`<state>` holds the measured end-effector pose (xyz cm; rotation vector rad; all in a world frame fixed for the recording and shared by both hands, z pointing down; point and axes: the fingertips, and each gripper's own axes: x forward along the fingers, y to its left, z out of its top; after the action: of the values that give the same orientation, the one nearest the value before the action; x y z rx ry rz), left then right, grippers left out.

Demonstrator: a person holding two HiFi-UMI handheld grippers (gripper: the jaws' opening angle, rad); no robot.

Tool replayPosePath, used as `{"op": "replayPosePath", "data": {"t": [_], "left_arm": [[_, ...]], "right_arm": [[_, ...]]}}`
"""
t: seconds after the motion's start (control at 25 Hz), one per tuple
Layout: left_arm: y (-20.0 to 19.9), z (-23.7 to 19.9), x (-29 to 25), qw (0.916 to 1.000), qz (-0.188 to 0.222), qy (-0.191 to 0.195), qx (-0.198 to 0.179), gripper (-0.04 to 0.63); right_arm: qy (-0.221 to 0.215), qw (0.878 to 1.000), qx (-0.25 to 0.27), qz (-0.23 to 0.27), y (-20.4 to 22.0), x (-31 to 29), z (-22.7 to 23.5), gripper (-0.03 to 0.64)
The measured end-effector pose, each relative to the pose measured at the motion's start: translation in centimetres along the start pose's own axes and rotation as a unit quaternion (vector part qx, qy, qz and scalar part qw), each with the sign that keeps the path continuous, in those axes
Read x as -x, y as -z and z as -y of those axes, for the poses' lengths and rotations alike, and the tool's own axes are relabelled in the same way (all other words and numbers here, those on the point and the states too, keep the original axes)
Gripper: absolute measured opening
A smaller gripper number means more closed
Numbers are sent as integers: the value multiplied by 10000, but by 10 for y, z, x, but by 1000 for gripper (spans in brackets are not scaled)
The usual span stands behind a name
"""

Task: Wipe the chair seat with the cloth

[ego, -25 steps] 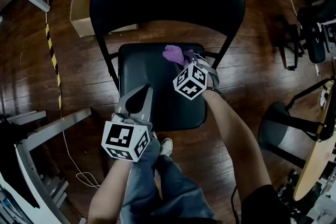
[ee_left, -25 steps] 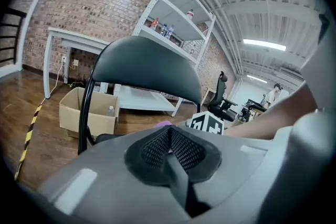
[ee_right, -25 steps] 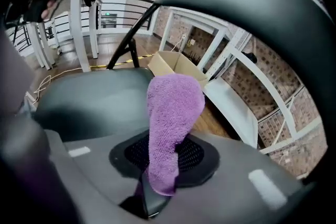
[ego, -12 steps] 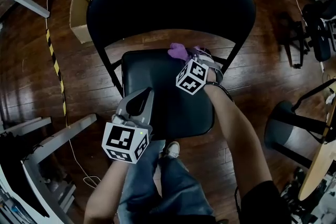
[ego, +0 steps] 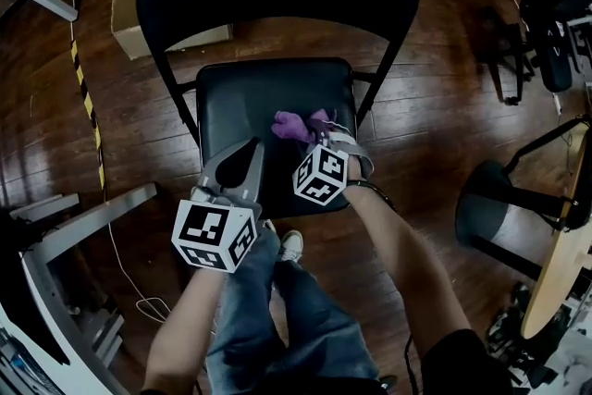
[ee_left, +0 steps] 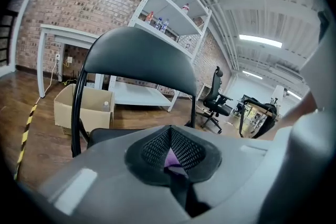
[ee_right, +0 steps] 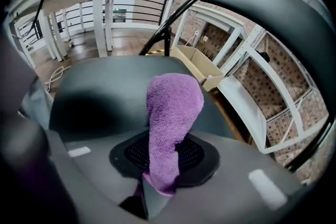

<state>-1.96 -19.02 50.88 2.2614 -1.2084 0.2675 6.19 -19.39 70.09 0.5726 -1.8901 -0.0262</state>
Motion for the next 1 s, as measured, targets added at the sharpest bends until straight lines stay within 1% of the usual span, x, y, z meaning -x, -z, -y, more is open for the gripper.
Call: {"op": "replayPosePath", "data": {"t": [0.24,0.48,0.64,0.84,0.92,1.0], "left_arm": [[12,25,16,9999,52,26,135,5],[23,36,26,9997,101,-21,225,5],[27,46,28,9996,122,-7,255,5],[32,57,24,9997,47,91,236,5],[32,58,20,9997,23,119,222,5],[31,58,15,9996,11,140,235,5]], "right_arm": [[-307,9991,-270,57,13,32,-69,83],[-529,9978,-393,71,27,56,-127,83],[-635,9970,-427,128,32,69,-149,83],[-790,9957,-467,138,37,77,-169,83],[-806,9955,-474,162,37,79,-167,83],[-751,9953,-522,316,31,83,-154,83]]}}
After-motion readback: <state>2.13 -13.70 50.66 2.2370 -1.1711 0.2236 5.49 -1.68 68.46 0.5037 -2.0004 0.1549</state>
